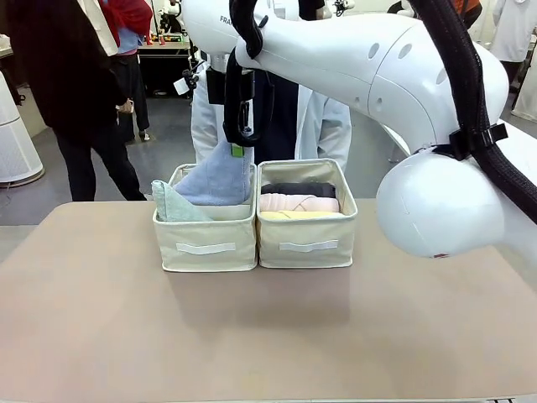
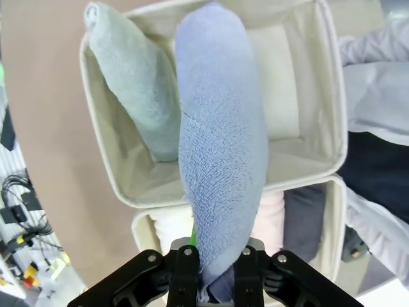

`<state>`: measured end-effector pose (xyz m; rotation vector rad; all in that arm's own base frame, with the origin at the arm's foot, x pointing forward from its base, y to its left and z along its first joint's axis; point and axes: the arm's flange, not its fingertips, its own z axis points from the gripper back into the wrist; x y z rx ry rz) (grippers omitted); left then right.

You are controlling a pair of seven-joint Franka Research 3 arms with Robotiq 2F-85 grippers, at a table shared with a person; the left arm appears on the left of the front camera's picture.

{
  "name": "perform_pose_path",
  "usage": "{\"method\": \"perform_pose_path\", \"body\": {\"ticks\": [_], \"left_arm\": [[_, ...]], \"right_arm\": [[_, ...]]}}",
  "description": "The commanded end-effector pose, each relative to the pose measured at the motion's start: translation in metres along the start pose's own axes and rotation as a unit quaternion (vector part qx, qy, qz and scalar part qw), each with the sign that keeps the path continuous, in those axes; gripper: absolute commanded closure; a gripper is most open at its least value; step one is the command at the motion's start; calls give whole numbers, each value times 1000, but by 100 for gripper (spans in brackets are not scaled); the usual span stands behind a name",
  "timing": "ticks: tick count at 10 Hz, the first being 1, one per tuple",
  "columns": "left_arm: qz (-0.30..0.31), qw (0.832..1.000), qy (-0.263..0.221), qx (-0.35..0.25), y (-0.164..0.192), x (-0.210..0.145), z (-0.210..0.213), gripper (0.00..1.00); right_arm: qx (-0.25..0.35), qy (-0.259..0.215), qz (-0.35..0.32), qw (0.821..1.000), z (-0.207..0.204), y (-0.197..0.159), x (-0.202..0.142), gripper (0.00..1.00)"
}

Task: Sort the towels based on their folding style.
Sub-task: Pick up another triangle-folded towel from the table and place it in the left Fabric basket.

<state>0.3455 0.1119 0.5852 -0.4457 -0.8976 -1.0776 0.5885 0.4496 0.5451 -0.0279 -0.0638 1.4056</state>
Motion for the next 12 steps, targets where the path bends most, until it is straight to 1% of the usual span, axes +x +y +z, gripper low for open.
{"method": "perform_pose_path", "body": {"ticks": [1, 6, 12], "left_arm": [[-1, 1000, -3, -1, -1, 0, 0, 0], [-1, 1000, -3, -1, -1, 0, 0, 0], [-1, 1000, -3, -1, -1, 0, 0, 0]], "right_arm": [[4, -9, 17, 1000, 6, -25, 21, 82], [14, -5, 27, 1000, -17, -30, 21, 82], [32, 8, 42, 999, -51, -37, 30, 82]]}}
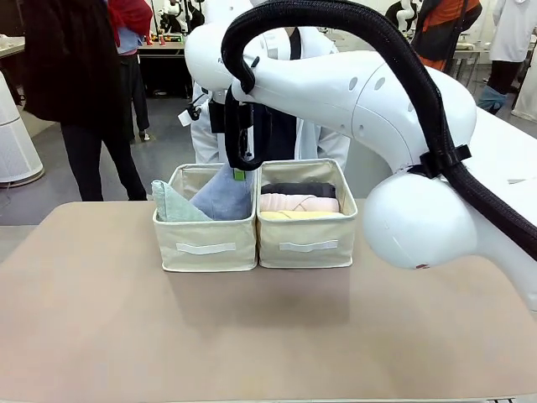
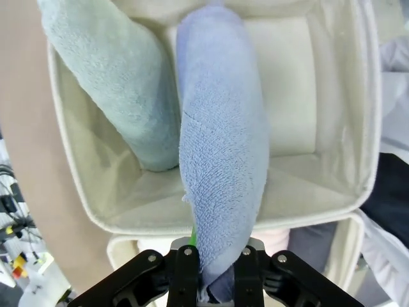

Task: Sort the towels based on their folding style.
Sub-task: Pick up another triangle-folded towel from the table and place it in the left Fabric basket.

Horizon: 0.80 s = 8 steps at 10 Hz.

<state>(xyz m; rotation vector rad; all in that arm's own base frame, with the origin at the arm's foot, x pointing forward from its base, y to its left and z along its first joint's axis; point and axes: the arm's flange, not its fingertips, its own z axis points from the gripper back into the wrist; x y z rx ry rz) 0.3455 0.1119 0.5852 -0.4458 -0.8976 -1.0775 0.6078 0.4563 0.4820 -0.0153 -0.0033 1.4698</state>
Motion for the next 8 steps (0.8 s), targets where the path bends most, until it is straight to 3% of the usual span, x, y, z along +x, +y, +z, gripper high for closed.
{"method": "perform_pose_path", "body": {"ticks": [1, 8], "left_arm": [[-1, 1000, -3, -1, -1, 0, 0, 0], [-1, 1000, -3, -1, -1, 0, 0, 0]], "right_arm": [[10, -8, 13, 1000, 11, -24, 21, 82], [35, 1, 19, 999, -19, -29, 26, 82]]}}
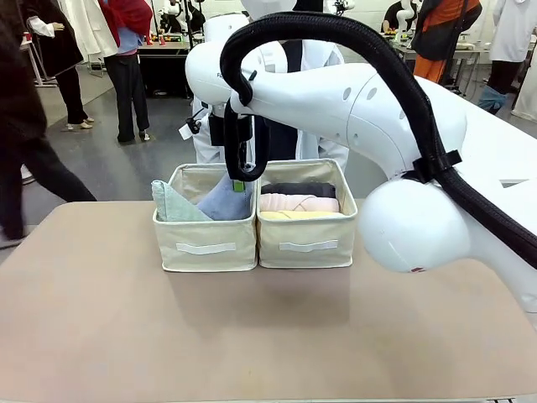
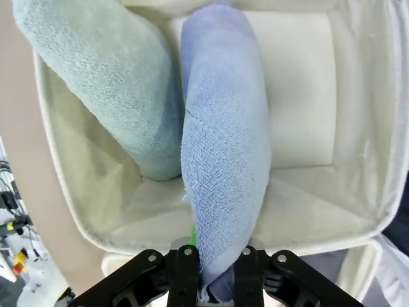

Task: Sort the towels based on their folding style.
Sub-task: Pick up another triangle-folded towel from the table and place it in the left Fabric basket.

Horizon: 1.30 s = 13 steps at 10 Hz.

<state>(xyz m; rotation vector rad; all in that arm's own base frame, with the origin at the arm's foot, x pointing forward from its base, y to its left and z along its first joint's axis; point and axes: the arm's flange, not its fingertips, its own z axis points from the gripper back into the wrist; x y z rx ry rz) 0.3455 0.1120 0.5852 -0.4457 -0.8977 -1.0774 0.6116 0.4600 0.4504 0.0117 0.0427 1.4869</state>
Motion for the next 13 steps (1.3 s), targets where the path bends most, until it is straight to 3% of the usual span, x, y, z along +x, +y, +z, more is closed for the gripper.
{"method": "perform_pose_path", "body": {"ticks": [1, 2, 4, 5, 13], "left_arm": [[-1, 1000, -3, -1, -1, 0, 0, 0], [-1, 1000, -3, -1, -1, 0, 0, 0], [-1, 1000, -3, -1, -1, 0, 0, 0], [-1, 1000, -3, -1, -1, 0, 0, 0], [-1, 1000, -3, -1, -1, 0, 0, 0]], "right_arm": [[13, -5, 11, 1000, 12, -26, 21, 82], [13, -5, 11, 1000, 12, -26, 21, 82], [10, -6, 14, 1000, 13, -25, 21, 23], [8, -7, 14, 1000, 14, -25, 21, 0], [6, -6, 21, 1000, 17, -24, 21, 0]]}}
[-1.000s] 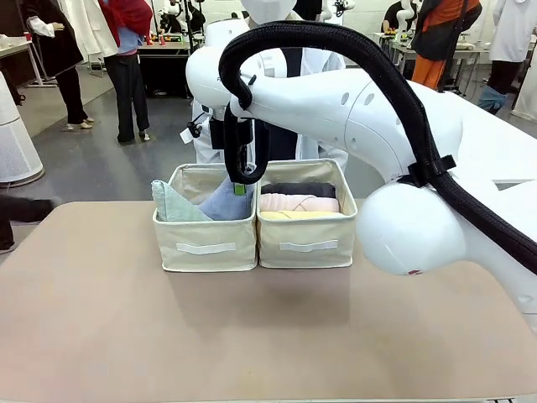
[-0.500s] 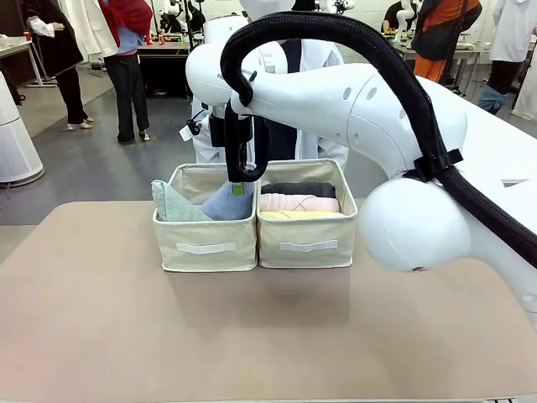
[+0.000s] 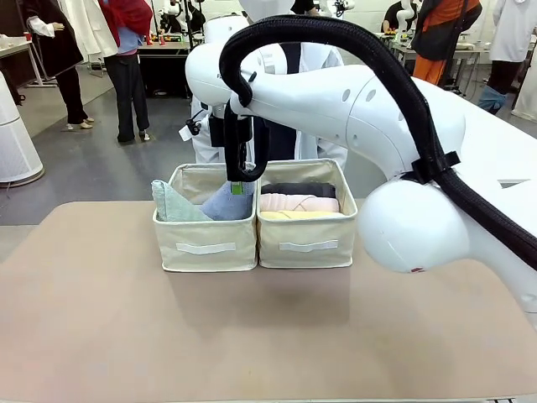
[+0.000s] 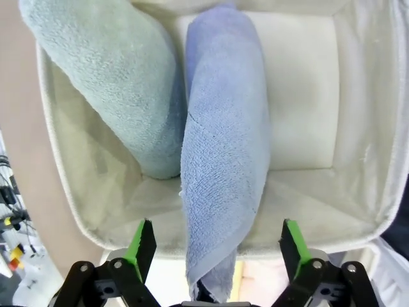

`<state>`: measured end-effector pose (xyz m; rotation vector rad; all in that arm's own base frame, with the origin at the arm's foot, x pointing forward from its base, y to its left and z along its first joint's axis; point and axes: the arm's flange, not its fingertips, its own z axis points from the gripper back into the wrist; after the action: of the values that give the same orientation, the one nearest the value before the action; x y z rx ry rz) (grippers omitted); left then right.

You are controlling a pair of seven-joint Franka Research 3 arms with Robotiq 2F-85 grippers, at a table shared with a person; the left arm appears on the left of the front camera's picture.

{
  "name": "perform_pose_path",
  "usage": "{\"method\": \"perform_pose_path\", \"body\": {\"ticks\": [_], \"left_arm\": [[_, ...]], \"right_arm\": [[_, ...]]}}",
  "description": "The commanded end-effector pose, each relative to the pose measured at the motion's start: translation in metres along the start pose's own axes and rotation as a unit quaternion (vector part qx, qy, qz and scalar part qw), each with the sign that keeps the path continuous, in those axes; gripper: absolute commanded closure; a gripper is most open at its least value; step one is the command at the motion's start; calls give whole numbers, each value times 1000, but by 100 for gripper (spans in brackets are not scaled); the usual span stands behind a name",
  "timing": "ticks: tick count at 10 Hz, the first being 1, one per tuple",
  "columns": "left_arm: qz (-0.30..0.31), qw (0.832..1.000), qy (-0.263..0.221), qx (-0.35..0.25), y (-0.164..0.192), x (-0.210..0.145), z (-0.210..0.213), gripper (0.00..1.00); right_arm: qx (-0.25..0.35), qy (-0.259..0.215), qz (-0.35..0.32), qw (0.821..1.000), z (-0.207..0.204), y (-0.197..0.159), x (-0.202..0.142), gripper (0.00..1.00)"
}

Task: Sort the towels based on their folding style.
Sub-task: Pick up another triangle-folded towel from the table and place it in the left Fabric basket.

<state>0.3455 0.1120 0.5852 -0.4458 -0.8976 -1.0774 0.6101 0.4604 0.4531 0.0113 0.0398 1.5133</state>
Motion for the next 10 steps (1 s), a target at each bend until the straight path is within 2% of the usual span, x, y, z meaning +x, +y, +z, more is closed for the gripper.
{"method": "perform_pose_path", "body": {"ticks": [1, 4, 6, 7, 8, 10], "left_arm": [[-1, 1000, -3, -1, -1, 0, 0, 0], [-1, 1000, -3, -1, -1, 0, 0, 0], [-1, 1000, -3, -1, -1, 0, 0, 0], [-1, 1000, -3, -1, -1, 0, 0, 0], [-1, 1000, -3, -1, -1, 0, 0, 0], [-1, 1000, -3, -1, -1, 0, 0, 0]], "right_arm": [[6, -5, 9, 1000, 15, -24, 20, 0], [4, -6, 10, 1000, 26, -13, 20, 0], [-22, -2, 17, 1000, 52, 10, 17, 0], [-33, 23, -4, 999, 66, 27, 10, 0], [-31, 62, -53, 996, 79, 47, -4, 0], [-25, 119, -111, 986, 87, 90, -29, 0]]}}
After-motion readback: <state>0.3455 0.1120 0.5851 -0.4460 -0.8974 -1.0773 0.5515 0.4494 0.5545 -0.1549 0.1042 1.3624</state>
